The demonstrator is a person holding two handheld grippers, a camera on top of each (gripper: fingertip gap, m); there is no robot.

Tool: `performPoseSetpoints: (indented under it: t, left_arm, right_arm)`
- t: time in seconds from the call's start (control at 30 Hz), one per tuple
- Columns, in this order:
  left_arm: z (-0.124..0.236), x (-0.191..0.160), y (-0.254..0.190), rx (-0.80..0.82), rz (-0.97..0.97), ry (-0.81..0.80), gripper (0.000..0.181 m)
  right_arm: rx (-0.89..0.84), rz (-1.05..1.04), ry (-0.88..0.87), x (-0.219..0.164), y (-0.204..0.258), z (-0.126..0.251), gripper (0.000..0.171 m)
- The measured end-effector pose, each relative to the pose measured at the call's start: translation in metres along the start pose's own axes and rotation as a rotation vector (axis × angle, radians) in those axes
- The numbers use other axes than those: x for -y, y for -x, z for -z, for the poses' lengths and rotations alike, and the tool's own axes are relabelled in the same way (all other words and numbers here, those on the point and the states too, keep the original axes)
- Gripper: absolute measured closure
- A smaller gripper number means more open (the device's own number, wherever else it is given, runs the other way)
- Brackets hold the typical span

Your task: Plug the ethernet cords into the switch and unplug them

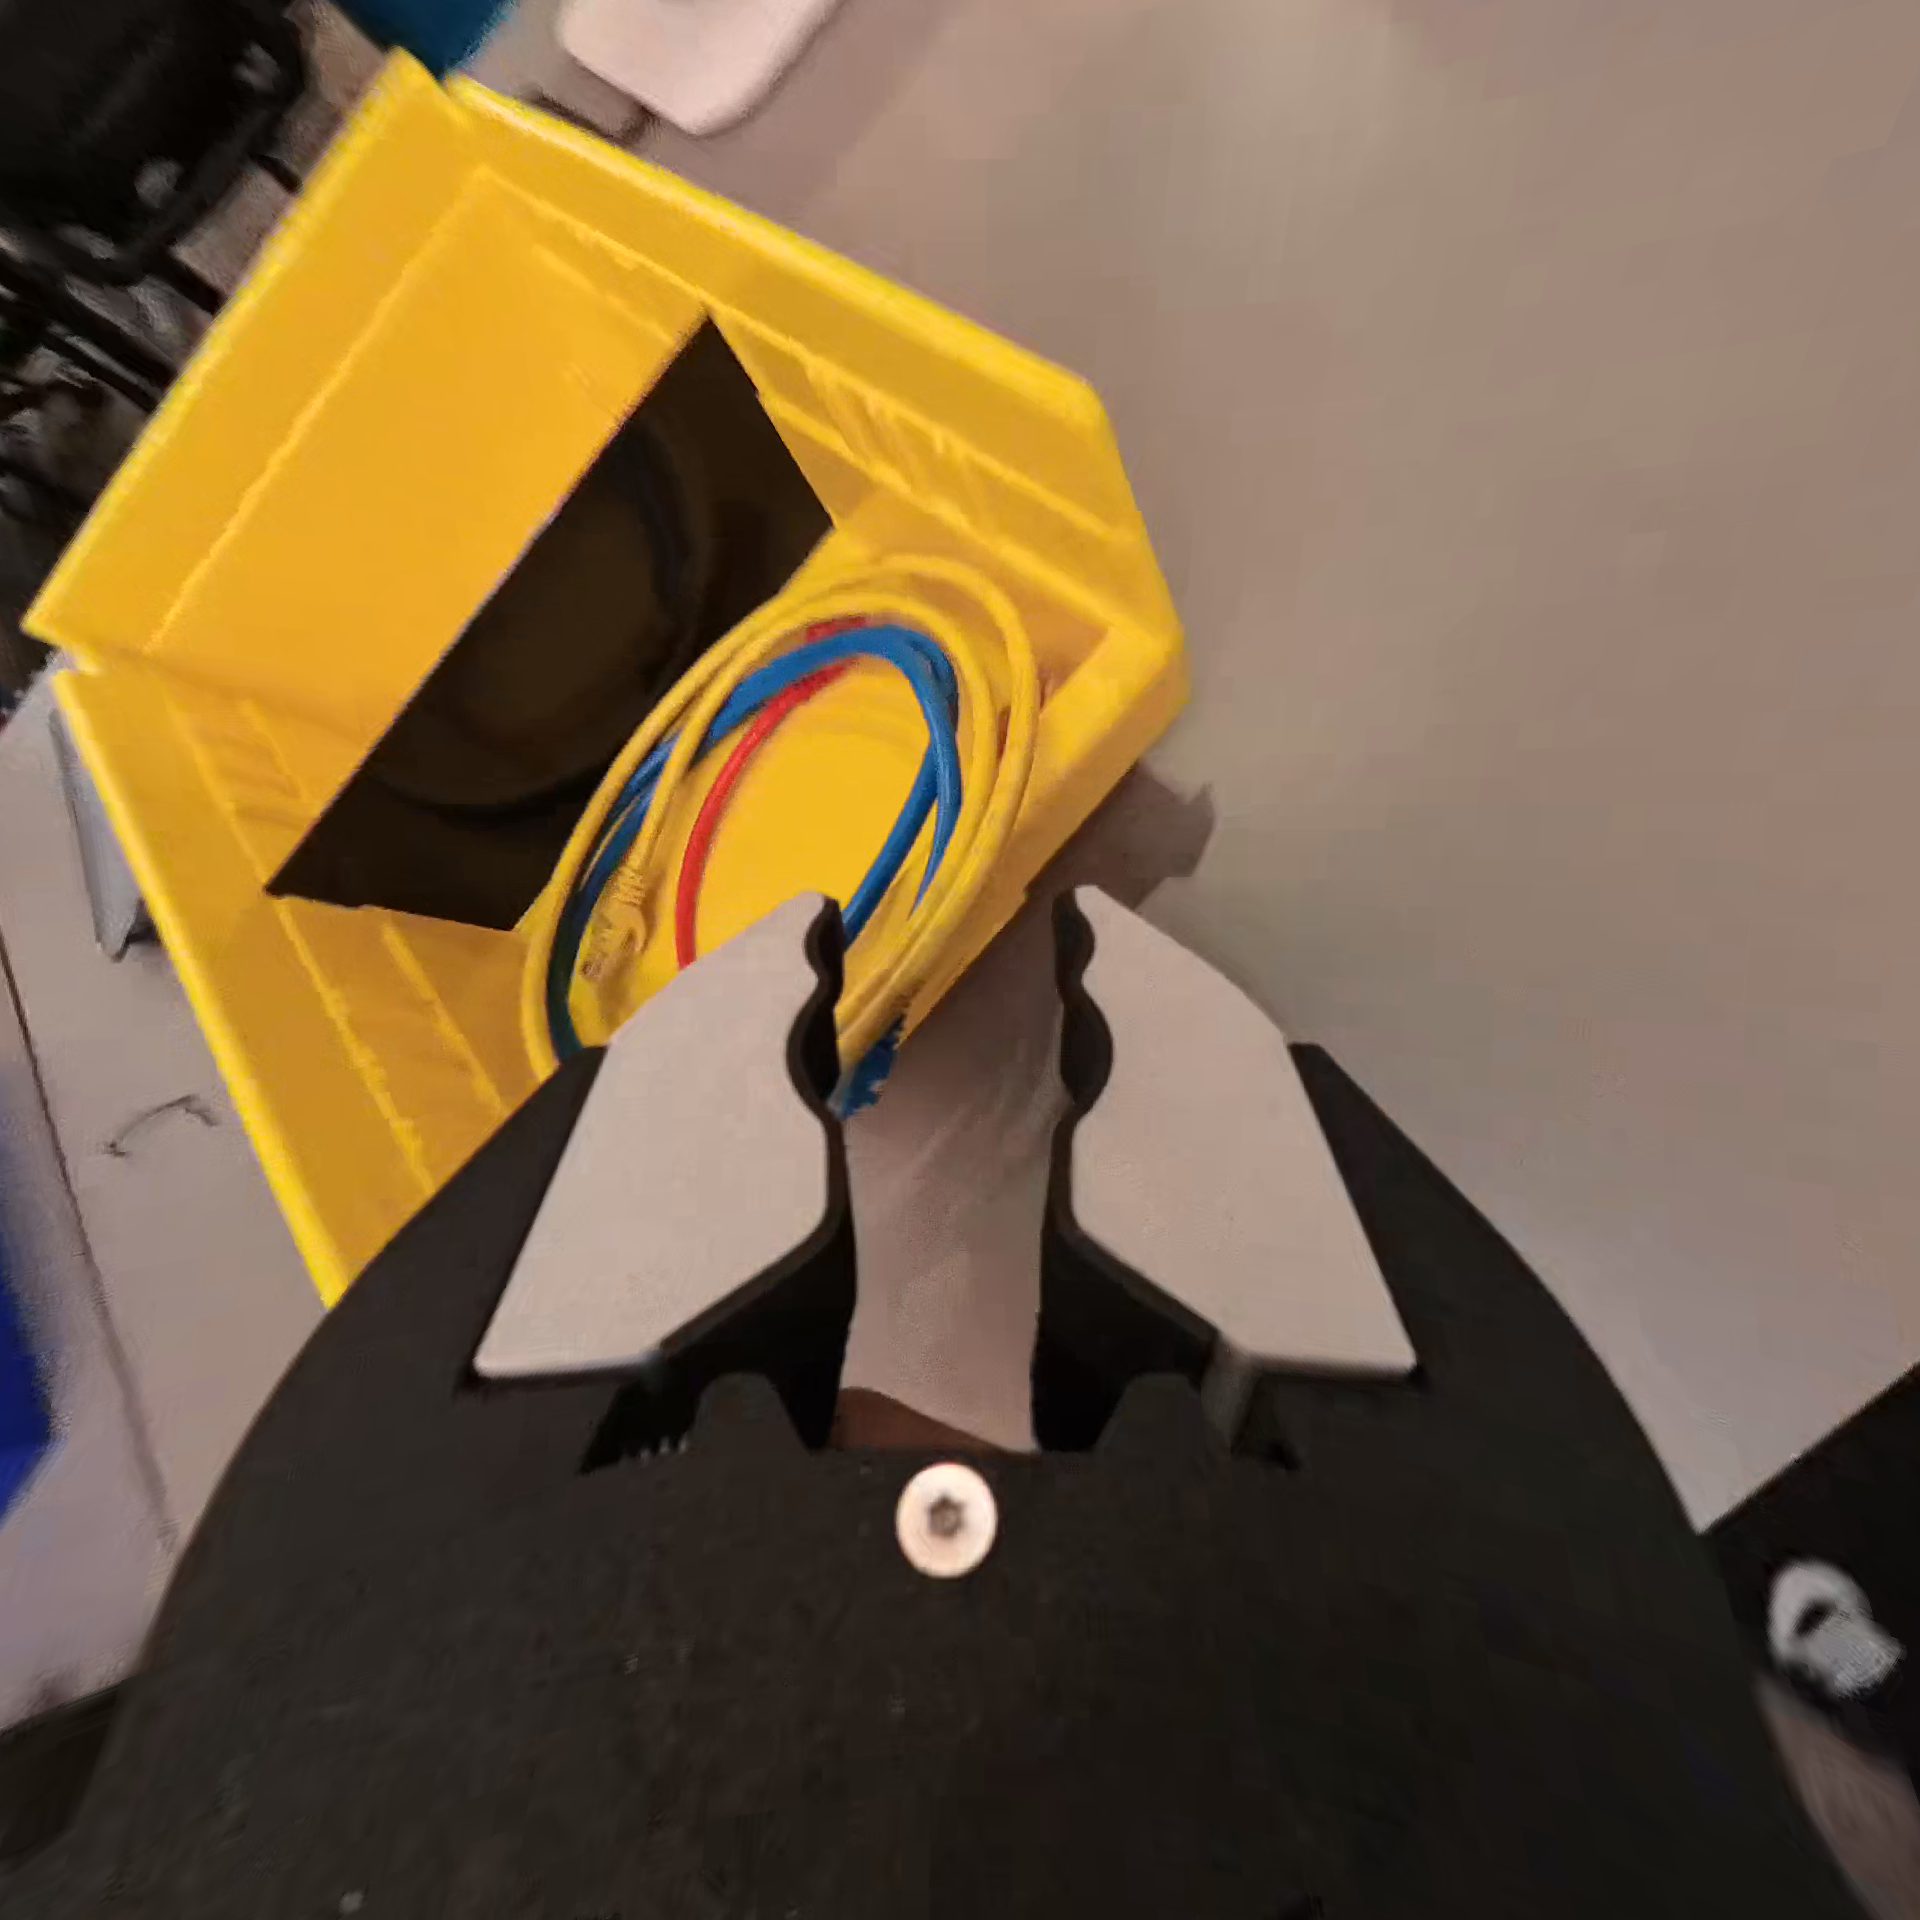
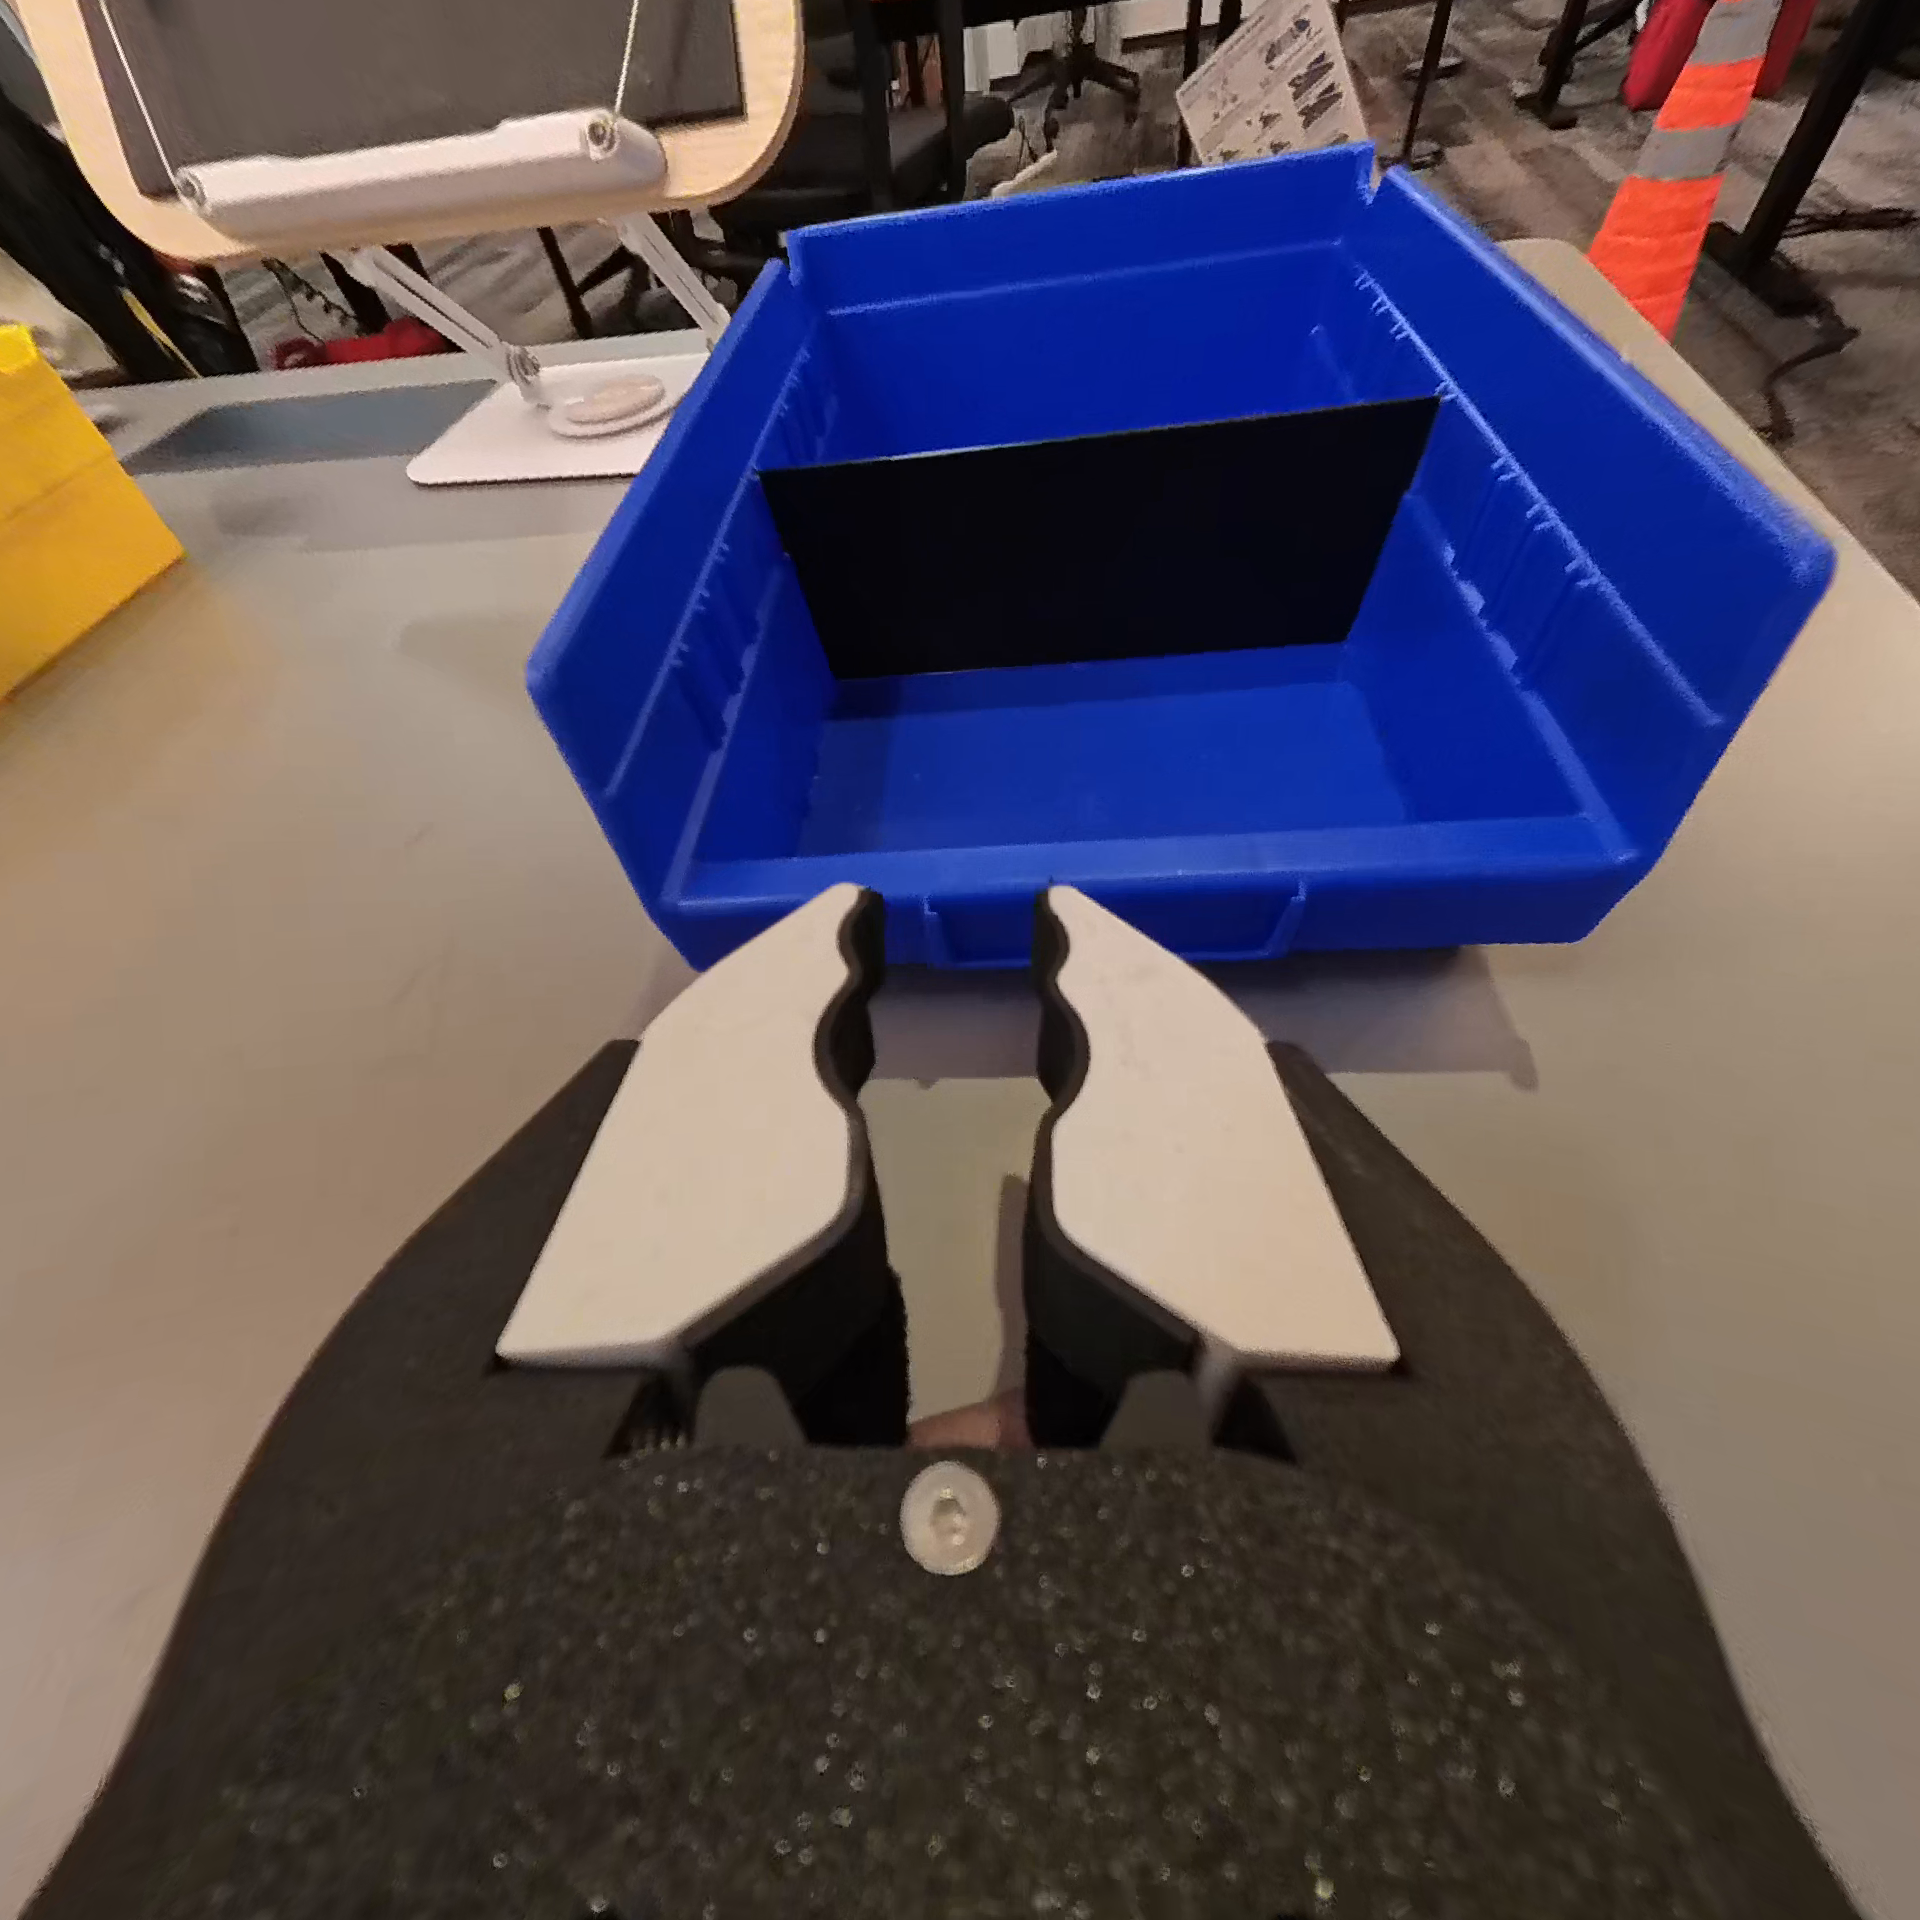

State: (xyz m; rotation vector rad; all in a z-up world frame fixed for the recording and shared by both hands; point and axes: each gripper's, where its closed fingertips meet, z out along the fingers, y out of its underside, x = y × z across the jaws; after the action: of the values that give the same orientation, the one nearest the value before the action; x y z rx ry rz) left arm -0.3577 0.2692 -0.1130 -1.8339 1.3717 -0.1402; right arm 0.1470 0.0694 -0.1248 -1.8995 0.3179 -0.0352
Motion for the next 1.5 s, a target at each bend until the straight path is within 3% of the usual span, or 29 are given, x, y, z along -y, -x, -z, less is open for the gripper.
performPoseSetpoints:
  t: [0.07, 0.17, 0.23, 0.33, 0.5, 0.6, 0.7, 0.8, 0.87, 1.07, 1.17, 1.3, 1.37, 1.43, 1.5]
  left_arm:
    - [-0.011, -0.009, 0.003, -0.056, -0.084, 0.107, 0.142]
    - [-0.022, -0.018, 0.009, -0.067, -0.174, 0.211, 0.169]
    - [-0.022, -0.015, 0.010, -0.061, -0.221, 0.220, 0.171]
    - [-0.011, 0.002, 0.008, -0.031, -0.253, 0.156, 0.175]
    - [0.023, 0.038, 0.040, 0.210, -0.299, 0.039, 0.176]
    - [0.058, 0.083, 0.053, 0.368, -0.325, -0.111, 0.176]
    - [0.083, 0.144, 0.025, 0.412, -0.412, -0.327, 0.176]
    - [0.079, 0.191, -0.042, 0.321, -0.559, -0.468, 0.176]
    - [0.060, 0.205, -0.100, 0.179, -0.666, -0.519, 0.176]
    - [-0.039, 0.170, -0.220, -0.128, -0.900, -0.449, 0.176]
    - [-0.059, 0.156, -0.250, -0.192, -0.962, -0.460, 0.176]
    - [-0.061, 0.151, -0.269, -0.241, -0.941, -0.467, 0.175]
    - [-0.061, 0.143, -0.272, -0.308, -0.859, -0.403, 0.174]
    - [-0.059, 0.137, -0.272, -0.387, -0.731, -0.342, 0.150]
    - [-0.051, 0.135, -0.270, -0.469, -0.591, -0.331, 0.145]
  right_arm:
    - [0.010, -0.019, -0.004, 0.001, 0.001, 0.001, 0.144]
    - [0.001, -0.016, 0.007, -0.001, -0.002, 0.002, 0.144]
    - [-0.009, -0.020, 0.010, -0.002, -0.005, 0.003, 0.144]
    - [-0.016, -0.034, 0.016, -0.003, -0.010, 0.004, 0.144]
    - [-0.009, -0.067, 0.026, -0.005, -0.011, 0.002, 0.144]
    - [-0.004, -0.062, 0.033, -0.006, -0.008, 0.001, 0.144]
    - [-0.008, -0.048, 0.029, -0.006, -0.007, 0.001, 0.144]
    - [-0.008, -0.047, 0.031, -0.006, -0.006, 0.001, 0.144]
    - [-0.010, -0.046, 0.028, -0.005, -0.006, 0.002, 0.144]
    - [-0.018, -0.061, 0.016, -0.003, -0.011, 0.005, 0.144]
    - [-0.018, -0.074, 0.014, -0.003, -0.014, 0.006, 0.144]
    - [-0.013, -0.092, 0.014, -0.004, -0.015, 0.007, 0.145]
    - [-0.004, -0.098, 0.019, -0.005, -0.013, 0.006, 0.145]
    - [0.004, -0.096, 0.026, -0.006, -0.010, 0.005, 0.145]
    - [0.006, -0.084, 0.032, -0.007, -0.008, 0.004, 0.145]
